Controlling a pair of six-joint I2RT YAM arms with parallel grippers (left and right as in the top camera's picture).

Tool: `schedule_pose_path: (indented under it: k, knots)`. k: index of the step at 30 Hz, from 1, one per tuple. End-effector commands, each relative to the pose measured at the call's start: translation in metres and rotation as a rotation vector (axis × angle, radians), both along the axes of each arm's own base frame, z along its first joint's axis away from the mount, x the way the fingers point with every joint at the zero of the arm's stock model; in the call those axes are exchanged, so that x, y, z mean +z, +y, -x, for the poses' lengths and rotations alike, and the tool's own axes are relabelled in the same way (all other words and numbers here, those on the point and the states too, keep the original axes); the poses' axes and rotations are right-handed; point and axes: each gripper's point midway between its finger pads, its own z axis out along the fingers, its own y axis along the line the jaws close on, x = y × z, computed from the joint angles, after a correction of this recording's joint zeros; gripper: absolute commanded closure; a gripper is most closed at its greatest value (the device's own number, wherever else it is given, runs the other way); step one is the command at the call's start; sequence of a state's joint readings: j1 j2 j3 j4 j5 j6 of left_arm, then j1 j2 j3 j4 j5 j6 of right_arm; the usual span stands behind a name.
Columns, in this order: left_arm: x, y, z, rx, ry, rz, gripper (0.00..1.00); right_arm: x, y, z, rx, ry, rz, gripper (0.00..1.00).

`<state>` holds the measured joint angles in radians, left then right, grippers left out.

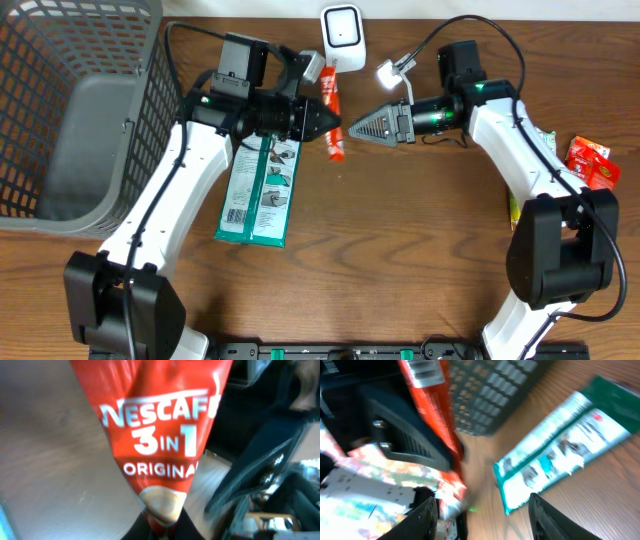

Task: Scan the item barcode
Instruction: 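Retract the right gripper and hold the stick up with the left gripper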

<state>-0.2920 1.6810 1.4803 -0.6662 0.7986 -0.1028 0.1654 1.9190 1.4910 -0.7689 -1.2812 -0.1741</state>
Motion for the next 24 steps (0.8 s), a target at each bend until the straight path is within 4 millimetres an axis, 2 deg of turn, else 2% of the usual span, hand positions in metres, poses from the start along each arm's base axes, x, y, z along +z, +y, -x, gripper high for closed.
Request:
schedule_pose_path:
  k: [1,7,9,12,15,17,18,20,24]
  knots:
    - [0.033,0.031,-0.019,0.156,-0.091,-0.186,0.93,-0.012,-0.022,-0.008,-0.110,0.024,0.170,0.48]
    - [0.080,0.078,-0.011,0.295,-0.133,-0.433,0.93,-0.068,-0.065,0.009,-0.257,0.213,0.599,0.49]
    - [0.090,0.088,-0.009,0.323,-0.140,-0.495,0.93,-0.087,-0.089,0.019,-0.317,0.292,0.776,0.47]
    - [0.096,0.093,-0.008,0.310,-0.141,-0.558,0.93,-0.102,-0.123,0.038,-0.379,0.378,1.003,0.43]
    - [0.091,0.090,-0.013,0.279,-0.139,-0.614,0.93,-0.106,-0.139,0.051,-0.396,0.434,1.098,0.42]
    - [0.081,0.085,-0.021,0.244,-0.151,-0.671,0.93,-0.107,-0.143,0.057,-0.389,0.447,1.128,0.38]
    - [0.075,0.081,-0.025,0.225,-0.159,-0.694,0.93,-0.109,-0.146,0.058,-0.389,0.446,1.143,0.31]
    - [0.062,0.074,-0.036,0.198,-0.180,-0.738,0.93,-0.111,-0.148,0.059,-0.389,0.449,1.157,0.01]
    - [0.041,0.054,-0.068,0.156,-0.261,-0.790,0.93,-0.114,-0.148,0.062,-0.383,0.458,1.160,0.01]
